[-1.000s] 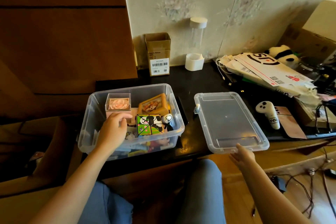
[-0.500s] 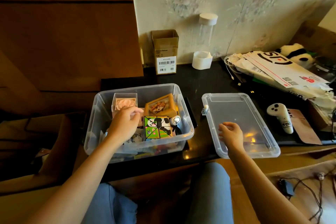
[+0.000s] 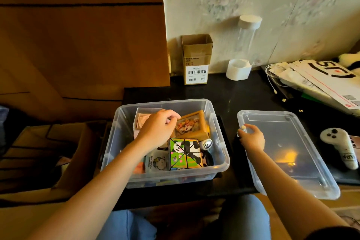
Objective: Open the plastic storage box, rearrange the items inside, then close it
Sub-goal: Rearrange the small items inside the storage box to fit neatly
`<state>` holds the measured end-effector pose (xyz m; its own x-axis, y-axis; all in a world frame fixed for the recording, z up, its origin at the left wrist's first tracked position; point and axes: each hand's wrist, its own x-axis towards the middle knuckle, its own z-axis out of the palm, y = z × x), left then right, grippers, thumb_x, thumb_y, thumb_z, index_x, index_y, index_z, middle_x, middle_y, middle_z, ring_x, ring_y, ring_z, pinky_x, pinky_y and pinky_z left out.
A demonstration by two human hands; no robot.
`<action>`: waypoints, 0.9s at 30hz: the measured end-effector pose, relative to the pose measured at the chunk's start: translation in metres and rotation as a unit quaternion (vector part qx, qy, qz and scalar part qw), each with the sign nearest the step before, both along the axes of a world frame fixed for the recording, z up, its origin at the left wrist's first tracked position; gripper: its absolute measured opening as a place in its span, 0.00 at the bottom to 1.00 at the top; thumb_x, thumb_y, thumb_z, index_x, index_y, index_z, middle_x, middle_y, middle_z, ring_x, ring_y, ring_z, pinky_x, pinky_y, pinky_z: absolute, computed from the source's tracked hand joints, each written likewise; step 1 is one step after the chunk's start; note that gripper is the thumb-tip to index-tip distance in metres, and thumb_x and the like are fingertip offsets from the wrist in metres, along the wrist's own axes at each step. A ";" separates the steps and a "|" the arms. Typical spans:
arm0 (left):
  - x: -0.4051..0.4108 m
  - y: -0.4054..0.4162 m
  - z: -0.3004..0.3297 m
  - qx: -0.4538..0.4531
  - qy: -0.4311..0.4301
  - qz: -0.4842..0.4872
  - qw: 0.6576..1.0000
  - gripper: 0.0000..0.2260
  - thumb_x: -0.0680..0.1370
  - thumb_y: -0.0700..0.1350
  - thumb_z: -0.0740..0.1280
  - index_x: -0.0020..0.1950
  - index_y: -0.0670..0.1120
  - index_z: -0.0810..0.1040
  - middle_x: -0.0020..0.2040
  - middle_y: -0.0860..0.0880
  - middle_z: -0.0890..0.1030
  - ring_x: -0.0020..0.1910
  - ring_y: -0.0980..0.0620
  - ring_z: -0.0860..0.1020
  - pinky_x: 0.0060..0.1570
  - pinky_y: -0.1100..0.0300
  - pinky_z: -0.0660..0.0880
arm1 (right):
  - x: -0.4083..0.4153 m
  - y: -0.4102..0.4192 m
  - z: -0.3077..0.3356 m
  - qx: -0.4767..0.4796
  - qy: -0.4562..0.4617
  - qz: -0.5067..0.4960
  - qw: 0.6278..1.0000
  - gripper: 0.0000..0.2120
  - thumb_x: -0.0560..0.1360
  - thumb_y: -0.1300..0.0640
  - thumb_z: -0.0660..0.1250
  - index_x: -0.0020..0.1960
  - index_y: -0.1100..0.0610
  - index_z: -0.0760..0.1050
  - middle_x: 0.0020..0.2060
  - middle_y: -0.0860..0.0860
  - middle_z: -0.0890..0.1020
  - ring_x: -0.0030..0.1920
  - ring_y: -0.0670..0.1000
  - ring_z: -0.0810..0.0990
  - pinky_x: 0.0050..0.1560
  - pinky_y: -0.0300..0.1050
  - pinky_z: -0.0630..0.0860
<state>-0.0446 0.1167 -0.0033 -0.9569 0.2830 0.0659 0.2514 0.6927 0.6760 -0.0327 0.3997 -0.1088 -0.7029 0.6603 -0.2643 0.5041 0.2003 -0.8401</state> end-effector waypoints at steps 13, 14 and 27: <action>-0.015 0.037 -0.001 -0.116 -0.103 -0.136 0.978 0.15 0.79 0.51 0.62 0.66 0.57 0.72 0.62 0.48 0.69 0.59 0.49 0.71 0.53 0.58 0.67 | 0.003 -0.020 0.067 -0.014 0.188 0.058 0.980 0.08 0.73 0.53 0.69 0.53 0.49 0.80 0.39 0.44 0.82 0.40 0.45 0.81 0.42 0.38 0.77; -0.016 0.040 -0.001 -0.118 -0.108 -0.139 0.977 0.16 0.79 0.52 0.61 0.67 0.58 0.71 0.63 0.48 0.68 0.61 0.47 0.70 0.56 0.57 0.67 | 0.005 -0.024 0.076 -0.019 0.203 0.075 0.976 0.08 0.73 0.53 0.69 0.52 0.48 0.79 0.39 0.42 0.81 0.39 0.44 0.81 0.40 0.35 0.75; -0.030 0.064 -0.008 -0.238 -0.144 -0.163 0.947 0.27 0.67 0.66 0.68 0.63 0.61 0.66 0.67 0.47 0.61 0.65 0.39 0.65 0.61 0.40 0.68 | -0.004 -0.076 0.102 -0.021 0.244 0.183 0.952 0.05 0.76 0.56 0.65 0.51 0.52 0.78 0.39 0.47 0.82 0.35 0.40 0.80 0.34 0.31 0.75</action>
